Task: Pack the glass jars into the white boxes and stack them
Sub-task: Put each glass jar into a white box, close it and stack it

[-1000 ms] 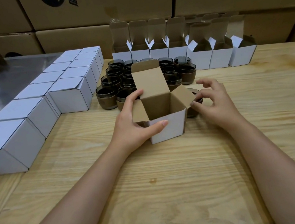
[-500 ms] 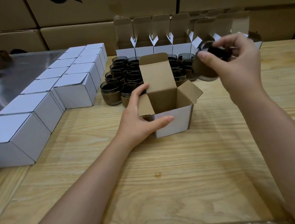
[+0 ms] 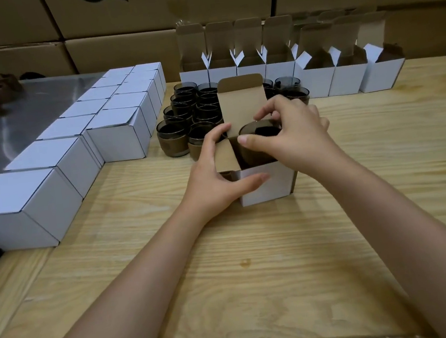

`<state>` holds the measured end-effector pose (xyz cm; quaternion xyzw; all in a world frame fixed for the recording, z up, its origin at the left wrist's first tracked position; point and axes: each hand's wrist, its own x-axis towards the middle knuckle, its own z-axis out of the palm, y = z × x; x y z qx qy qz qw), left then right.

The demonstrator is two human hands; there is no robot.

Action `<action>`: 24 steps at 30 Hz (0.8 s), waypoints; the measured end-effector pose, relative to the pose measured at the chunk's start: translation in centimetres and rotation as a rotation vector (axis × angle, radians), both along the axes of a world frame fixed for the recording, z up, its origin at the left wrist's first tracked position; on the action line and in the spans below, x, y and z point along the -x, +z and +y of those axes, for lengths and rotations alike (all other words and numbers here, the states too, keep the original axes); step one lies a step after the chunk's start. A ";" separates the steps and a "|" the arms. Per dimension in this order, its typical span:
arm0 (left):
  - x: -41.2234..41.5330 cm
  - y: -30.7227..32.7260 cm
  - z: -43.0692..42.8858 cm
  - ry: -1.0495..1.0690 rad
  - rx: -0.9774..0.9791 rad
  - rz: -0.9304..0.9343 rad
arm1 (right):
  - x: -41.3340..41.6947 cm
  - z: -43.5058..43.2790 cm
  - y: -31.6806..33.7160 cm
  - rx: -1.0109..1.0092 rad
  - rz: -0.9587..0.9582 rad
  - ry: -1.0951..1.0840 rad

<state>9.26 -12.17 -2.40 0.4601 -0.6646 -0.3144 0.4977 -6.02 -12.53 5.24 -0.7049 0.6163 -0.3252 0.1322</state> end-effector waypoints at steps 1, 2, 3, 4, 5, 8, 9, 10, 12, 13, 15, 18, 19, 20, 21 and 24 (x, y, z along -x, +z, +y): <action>0.0 0.0 0.0 -0.001 0.004 0.002 | -0.1 0.0 -0.2 -0.002 0.060 -0.018; 0.1 0.0 0.0 -0.002 0.007 0.006 | -0.3 -0.1 -0.4 -0.006 0.115 -0.033; 0.1 0.0 0.0 -0.003 0.010 0.011 | -0.4 -0.1 -0.6 -0.006 0.172 -0.050; 0.1 0.0 0.0 -0.005 0.010 0.015 | -0.6 -0.2 -0.8 0.000 0.227 -0.067; 0.1 -0.1 0.0 -0.008 0.009 0.019 | -0.7 -0.2 -1.0 0.004 0.277 -0.080; 0.1 -0.1 -0.1 -0.017 0.015 0.018 | -1.0 -0.3 -1.5 0.003 0.360 -0.109; 0.1 -0.1 0.0 -0.018 0.022 0.012 | -1.1 -0.3 -1.7 0.007 0.387 -0.113; 0.1 -0.1 0.0 -0.019 0.029 0.008 | -1.2 -0.4 -1.8 0.009 0.428 -0.110; 0.1 -0.1 -0.1 -0.022 0.031 0.011 | -1.3 -0.3 -1.8 -0.001 0.525 -0.088; 0.1 -0.1 -0.1 -0.023 0.030 0.016 | -1.2 -0.3 -1.7 -0.007 0.539 -0.072; 0.1 -0.1 0.0 -0.020 0.033 0.018 | -0.7 -0.3 -1.6 0.050 0.370 -0.036; 0.1 0.2 0.1 0.001 0.044 -0.005 | 0.5 -0.3 -1.3 0.283 -0.355 0.001; 0.1 0.2 0.2 0.004 0.039 -0.009 | 1.1 -0.3 -1.1 0.314 -0.612 -0.003; 0.1 0.2 0.2 0.003 0.031 -0.010 | 1.7 -0.4 -1.0 0.297 -0.842 -0.009; 0.1 0.2 0.3 0.000 0.018 -0.003 | 2.4 -0.6 -1.0 0.252 -1.008 0.005; 0.1 0.0 0.2 -0.004 -0.014 0.024 | 3.3 -0.8 -2.1 0.116 -1.033 0.074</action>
